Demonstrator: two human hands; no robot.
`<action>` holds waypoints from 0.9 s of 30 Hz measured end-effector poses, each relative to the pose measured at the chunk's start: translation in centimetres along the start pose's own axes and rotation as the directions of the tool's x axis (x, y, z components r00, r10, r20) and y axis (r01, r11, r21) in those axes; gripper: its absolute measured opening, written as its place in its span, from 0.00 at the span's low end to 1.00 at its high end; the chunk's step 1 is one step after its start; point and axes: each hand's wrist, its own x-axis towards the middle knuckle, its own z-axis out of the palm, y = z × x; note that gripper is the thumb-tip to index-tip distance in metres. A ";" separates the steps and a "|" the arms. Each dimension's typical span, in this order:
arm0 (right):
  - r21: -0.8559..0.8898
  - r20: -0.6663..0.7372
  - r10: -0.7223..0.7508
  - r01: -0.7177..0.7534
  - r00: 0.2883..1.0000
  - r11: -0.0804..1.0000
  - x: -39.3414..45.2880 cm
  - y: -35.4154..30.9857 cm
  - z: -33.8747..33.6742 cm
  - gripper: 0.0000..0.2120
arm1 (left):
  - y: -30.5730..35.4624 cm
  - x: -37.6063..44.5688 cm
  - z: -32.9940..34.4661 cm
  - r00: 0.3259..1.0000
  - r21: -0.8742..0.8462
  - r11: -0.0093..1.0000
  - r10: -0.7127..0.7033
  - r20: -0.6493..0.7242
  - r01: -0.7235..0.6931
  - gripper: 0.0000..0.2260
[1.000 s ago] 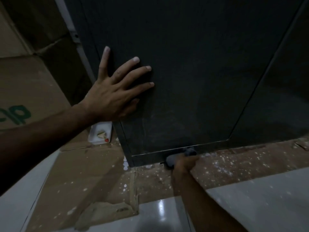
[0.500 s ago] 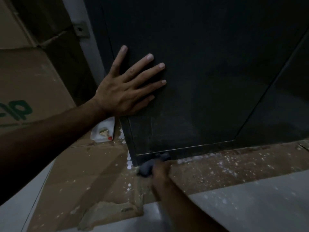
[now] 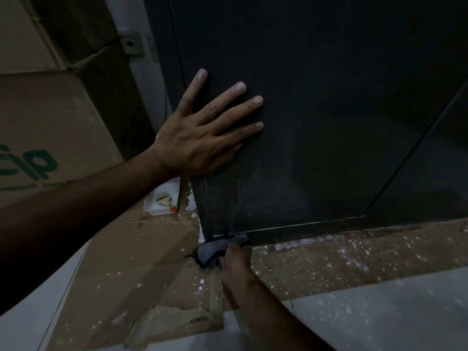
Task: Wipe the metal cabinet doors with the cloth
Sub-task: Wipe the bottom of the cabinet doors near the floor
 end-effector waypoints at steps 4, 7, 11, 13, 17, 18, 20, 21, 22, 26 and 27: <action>-0.100 0.026 -0.171 0.172 0.985 0.980 -0.3 -2.3 0.1 0.21 | 0.1 -0.1 -0.2 1.000 -0.010 1.000 -0.008 0.023 0.008 0.22; -0.109 0.017 -0.199 0.200 0.980 0.974 -0.7 -3.1 -0.9 0.25 | 0.0 0.0 -0.4 0.999 -0.015 1.000 -0.016 0.046 0.017 0.22; -0.024 -0.193 -0.118 0.115 0.974 0.993 1.0 -3.1 -1.7 0.18 | 0.0 0.0 -0.5 0.998 -0.013 1.000 -0.008 0.056 0.009 0.23; 0.018 -0.151 -0.216 0.221 0.965 0.975 -1.1 -5.0 0.0 0.19 | 0.1 0.0 -0.5 0.999 0.006 1.000 -0.002 0.052 0.002 0.23; -0.135 0.127 -0.567 0.580 0.814 0.803 -5.8 -4.6 1.8 0.24 | 0.1 0.0 -0.5 0.999 0.012 1.000 -0.020 0.050 0.019 0.23; -0.188 0.184 -0.614 0.640 0.768 0.745 -6.1 -4.2 1.1 0.22 | 0.2 0.0 -0.5 0.998 0.008 1.000 -0.017 0.057 0.016 0.24; -0.301 0.206 -0.648 0.677 0.734 0.671 -5.7 -4.2 -0.5 0.21 | 0.1 0.0 -0.7 0.998 -0.011 1.000 -0.007 0.068 0.007 0.24; -0.315 0.167 -0.646 0.661 0.745 0.681 -5.2 -4.7 -1.1 0.21 | 0.0 -0.1 -0.7 0.997 -0.020 1.000 -0.002 0.077 0.004 0.24; -0.286 0.110 -0.659 0.659 0.744 0.696 -5.0 -5.6 -1.6 0.20 | -0.1 -0.1 -0.7 0.996 -0.030 1.000 0.002 0.088 0.001 0.24; -0.256 0.045 -0.893 0.870 0.447 0.422 -7.5 -9.5 1.0 0.16 | -0.1 0.1 -1.4 0.994 -0.111 0.993 -0.023 0.102 0.034 0.24; -0.341 0.125 -0.942 0.905 0.311 0.254 -8.5 -9.7 1.9 0.17 | 0.0 0.3 -1.6 0.993 -0.150 0.987 -0.043 0.108 0.059 0.24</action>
